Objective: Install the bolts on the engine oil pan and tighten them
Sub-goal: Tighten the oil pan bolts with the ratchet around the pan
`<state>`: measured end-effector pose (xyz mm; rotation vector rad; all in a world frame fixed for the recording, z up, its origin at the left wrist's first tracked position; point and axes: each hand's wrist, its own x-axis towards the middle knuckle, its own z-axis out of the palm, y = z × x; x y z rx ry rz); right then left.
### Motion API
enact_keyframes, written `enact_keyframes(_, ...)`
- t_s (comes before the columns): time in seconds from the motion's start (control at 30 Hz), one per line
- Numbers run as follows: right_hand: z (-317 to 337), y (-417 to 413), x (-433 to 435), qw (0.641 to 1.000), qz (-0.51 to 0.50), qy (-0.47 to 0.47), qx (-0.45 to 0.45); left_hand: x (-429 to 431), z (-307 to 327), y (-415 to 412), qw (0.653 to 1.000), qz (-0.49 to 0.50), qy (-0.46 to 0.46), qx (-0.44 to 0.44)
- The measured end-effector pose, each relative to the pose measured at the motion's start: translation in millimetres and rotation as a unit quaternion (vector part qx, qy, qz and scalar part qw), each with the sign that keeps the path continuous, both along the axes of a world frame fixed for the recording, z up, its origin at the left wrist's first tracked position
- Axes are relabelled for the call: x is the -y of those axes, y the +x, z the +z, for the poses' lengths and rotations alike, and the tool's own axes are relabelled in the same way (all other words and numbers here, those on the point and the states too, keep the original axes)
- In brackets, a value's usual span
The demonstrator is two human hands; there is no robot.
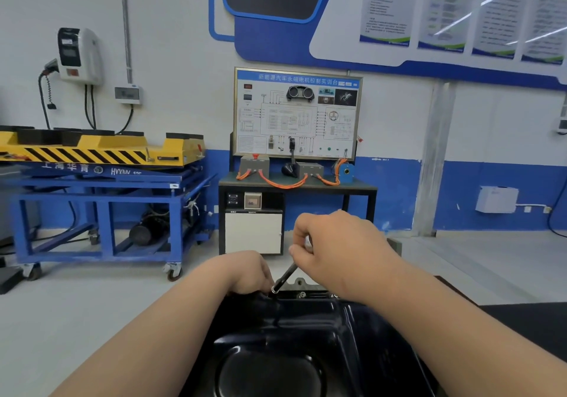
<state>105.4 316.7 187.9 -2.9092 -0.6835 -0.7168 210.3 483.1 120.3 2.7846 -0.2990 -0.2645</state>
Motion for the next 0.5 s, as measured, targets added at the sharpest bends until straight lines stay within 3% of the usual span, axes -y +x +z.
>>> enact_keyframes(0.3, -1.4, -2.2, -14.0, 0.989, 0.036, -0.132, 0.056, -2.3, -2.8, -2.1, 0.999, -0.021, -0.005, 0.025)
enact_keyframes(0.5, -9.6, -10.9, -27.5, 0.983, 0.041, -0.155, 0.086, -12.8, 10.2, -34.6, 0.982, -0.040, -0.138, 0.125)
